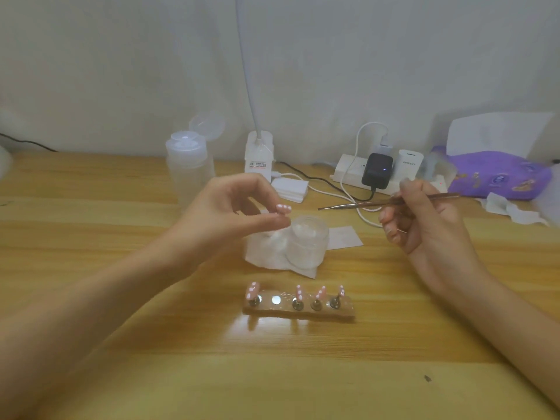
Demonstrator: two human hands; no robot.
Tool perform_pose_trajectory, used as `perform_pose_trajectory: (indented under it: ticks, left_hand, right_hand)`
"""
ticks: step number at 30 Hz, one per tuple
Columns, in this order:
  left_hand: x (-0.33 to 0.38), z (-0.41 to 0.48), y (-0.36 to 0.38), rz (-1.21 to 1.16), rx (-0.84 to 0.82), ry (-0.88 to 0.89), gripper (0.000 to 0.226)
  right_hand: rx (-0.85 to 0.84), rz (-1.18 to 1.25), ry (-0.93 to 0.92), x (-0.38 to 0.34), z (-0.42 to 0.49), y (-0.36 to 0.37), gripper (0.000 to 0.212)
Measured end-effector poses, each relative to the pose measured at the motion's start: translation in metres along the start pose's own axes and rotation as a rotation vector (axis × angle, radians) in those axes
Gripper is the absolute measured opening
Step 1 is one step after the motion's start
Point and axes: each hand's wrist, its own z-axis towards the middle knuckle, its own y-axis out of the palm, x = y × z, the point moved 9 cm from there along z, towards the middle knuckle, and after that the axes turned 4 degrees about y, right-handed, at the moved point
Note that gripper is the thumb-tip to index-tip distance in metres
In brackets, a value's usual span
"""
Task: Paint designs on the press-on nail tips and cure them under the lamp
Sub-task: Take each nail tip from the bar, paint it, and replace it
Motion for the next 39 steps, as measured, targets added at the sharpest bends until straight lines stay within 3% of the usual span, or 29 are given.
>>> perform_pose_trajectory:
  ticks: [7, 14, 23, 39]
  left_hand:
    - [-0.015, 0.001, 0.004, 0.035, 0.08, 0.054, 0.009]
    - [-0.019, -0.002, 0.005, 0.014, 0.106, 0.039, 0.024]
    - [-0.024, -0.001, 0.01, 0.034, 0.055, 0.086, 0.011]
    - [-0.023, -0.003, 0.012, 0.063, 0.049, 0.091, 0.012]
  right_hand:
    - [-0.078, 0.015, 0.035, 0.006, -0.001, 0.011, 0.016]
    - [-0.109, -0.038, 0.023, 0.011, -0.008, 0.021, 0.019]
    - [-0.142, -0.079, 0.016, 0.018, -0.007, 0.025, 0.02]
    - [-0.06, -0.115, 0.003, 0.016, -0.01, 0.021, 0.022]
